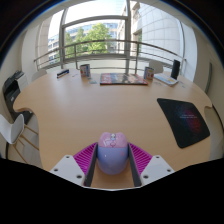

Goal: Arrange mouse

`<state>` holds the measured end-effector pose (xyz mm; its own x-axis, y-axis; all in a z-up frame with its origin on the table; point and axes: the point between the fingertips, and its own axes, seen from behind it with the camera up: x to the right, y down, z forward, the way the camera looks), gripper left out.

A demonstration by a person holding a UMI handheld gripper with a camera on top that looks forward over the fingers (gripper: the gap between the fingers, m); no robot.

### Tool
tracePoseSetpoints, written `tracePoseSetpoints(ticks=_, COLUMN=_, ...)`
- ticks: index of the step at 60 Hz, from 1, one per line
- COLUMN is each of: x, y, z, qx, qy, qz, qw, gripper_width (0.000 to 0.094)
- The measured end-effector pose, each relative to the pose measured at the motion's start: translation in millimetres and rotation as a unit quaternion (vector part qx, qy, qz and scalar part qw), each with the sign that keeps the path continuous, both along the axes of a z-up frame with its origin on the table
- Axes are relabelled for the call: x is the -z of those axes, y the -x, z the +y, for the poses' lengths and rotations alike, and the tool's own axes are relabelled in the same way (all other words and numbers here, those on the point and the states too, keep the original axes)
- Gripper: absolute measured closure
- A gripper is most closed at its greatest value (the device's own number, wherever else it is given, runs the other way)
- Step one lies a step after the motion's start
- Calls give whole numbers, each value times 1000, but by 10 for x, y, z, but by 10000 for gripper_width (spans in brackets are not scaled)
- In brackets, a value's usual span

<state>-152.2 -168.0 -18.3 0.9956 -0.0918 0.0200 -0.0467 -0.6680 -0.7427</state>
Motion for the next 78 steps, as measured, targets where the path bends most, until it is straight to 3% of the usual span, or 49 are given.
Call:
tracePoseSetpoints(ticks=9, x=-22, y=20, z=20, qx=-32, qy=5, qz=1, qw=999, gripper_width=489)
tracePoseSetpoints(ticks=15, x=-196, y=64, z=72, qx=-73, qy=-5, qz=-2, qw=997, gripper_width=506)
tracePoseSetpoints(ticks=26, x=-1622, y=-163, z=407, qx=-125, qy=-124, qz=41, qw=984, gripper_width=508)
tracePoseSetpoints(ticks=32, x=-2314, y=-804, z=636, qx=-114, qy=-184, qz=56, qw=975, gripper_width=508)
tracePoseSetpoints(ticks=36, x=-2487, y=-1412, z=823, qx=-89, qy=-195, qz=48, qw=976, gripper_width=509)
tracePoseSetpoints(ticks=42, x=-1963, y=-2455, z=929, qx=-45, qy=-163, qz=25, qw=985, gripper_width=511)
tracePoseSetpoints(ticks=48, x=-1232, y=-3103, z=976, qx=-5, qy=-87, qz=12, qw=996, gripper_width=512)
tracePoseSetpoints(ticks=51, x=-723, y=-3387, z=900, qx=2, qy=-58, qz=5, qw=998, gripper_width=511)
tracePoseSetpoints(ticks=56, x=-434, y=-3492, z=797, qx=5, qy=-14, qz=9, qw=1000, gripper_width=495)
tracePoseSetpoints(ticks=60, x=-185, y=-3553, z=770, qx=4, qy=-4, qz=10, qw=1000, gripper_width=432)
tracePoseSetpoints(ticks=67, x=-102, y=-3571, z=716, qx=-2, qy=2, qz=15, qw=1000, gripper_width=338)
tracePoseSetpoints(ticks=73, x=-319, y=-3555, z=657, qx=-8, qy=-14, qz=-2, qw=1000, gripper_width=73)
tracePoseSetpoints(ticks=78, x=-664, y=-3489, z=512, qx=-13, qy=-34, qz=-13, qw=999, gripper_width=88)
